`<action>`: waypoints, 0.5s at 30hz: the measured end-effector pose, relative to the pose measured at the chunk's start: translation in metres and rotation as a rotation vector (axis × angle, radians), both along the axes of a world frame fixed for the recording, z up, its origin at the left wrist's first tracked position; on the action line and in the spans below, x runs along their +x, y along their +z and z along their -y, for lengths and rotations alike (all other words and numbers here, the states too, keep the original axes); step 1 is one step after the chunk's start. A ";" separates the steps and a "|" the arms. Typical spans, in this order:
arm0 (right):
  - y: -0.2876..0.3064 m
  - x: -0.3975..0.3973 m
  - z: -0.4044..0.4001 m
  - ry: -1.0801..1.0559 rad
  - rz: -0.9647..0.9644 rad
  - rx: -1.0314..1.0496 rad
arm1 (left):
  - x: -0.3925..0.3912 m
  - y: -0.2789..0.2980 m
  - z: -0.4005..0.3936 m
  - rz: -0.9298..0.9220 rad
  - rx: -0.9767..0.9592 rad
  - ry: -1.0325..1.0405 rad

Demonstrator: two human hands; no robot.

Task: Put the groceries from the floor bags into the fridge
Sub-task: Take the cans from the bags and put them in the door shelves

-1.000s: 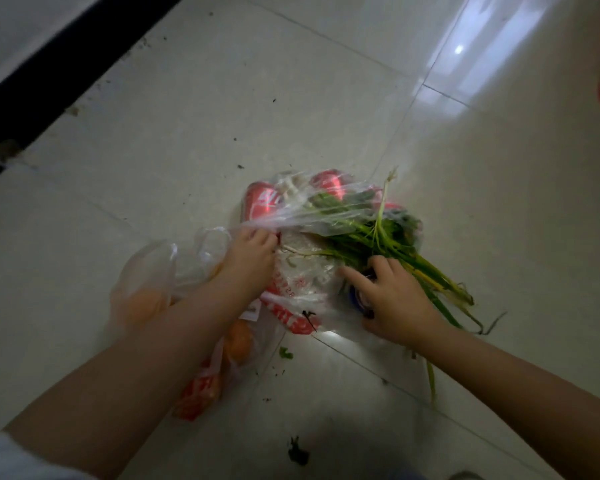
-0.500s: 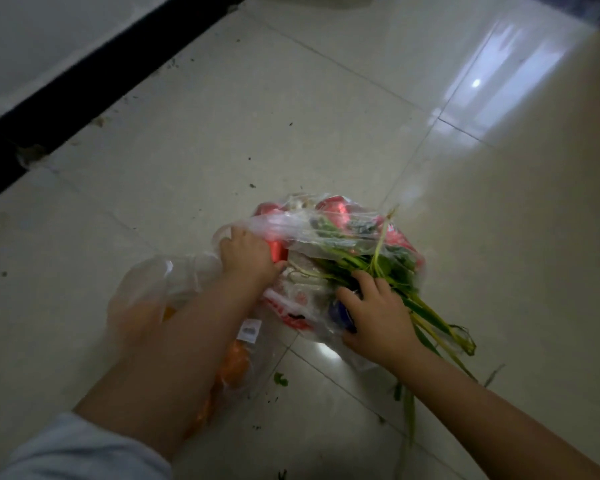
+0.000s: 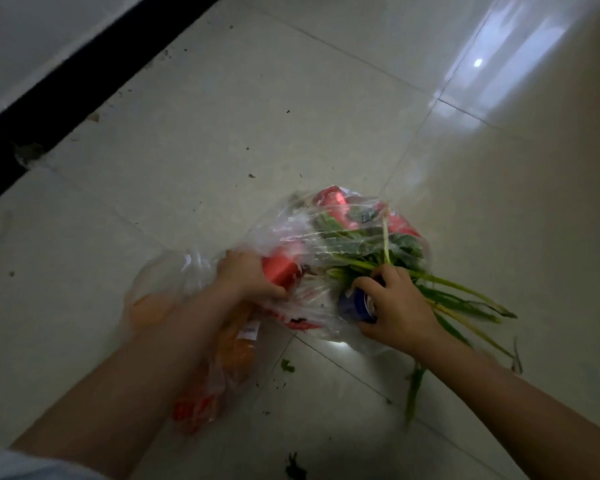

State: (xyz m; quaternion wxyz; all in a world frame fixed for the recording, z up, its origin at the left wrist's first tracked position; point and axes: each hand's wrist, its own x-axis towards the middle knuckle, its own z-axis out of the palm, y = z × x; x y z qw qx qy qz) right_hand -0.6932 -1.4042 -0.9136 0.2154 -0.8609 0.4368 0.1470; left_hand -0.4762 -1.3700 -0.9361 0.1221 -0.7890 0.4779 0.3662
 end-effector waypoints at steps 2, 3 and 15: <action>0.005 -0.002 0.002 -0.055 0.015 0.023 | 0.000 0.003 -0.008 0.090 0.005 -0.340; 0.008 -0.002 0.004 -0.075 0.017 0.029 | -0.002 0.004 -0.011 0.136 -0.004 -0.473; 0.018 -0.013 -0.003 -0.110 -0.027 0.107 | -0.074 -0.015 0.011 0.285 -0.158 -0.512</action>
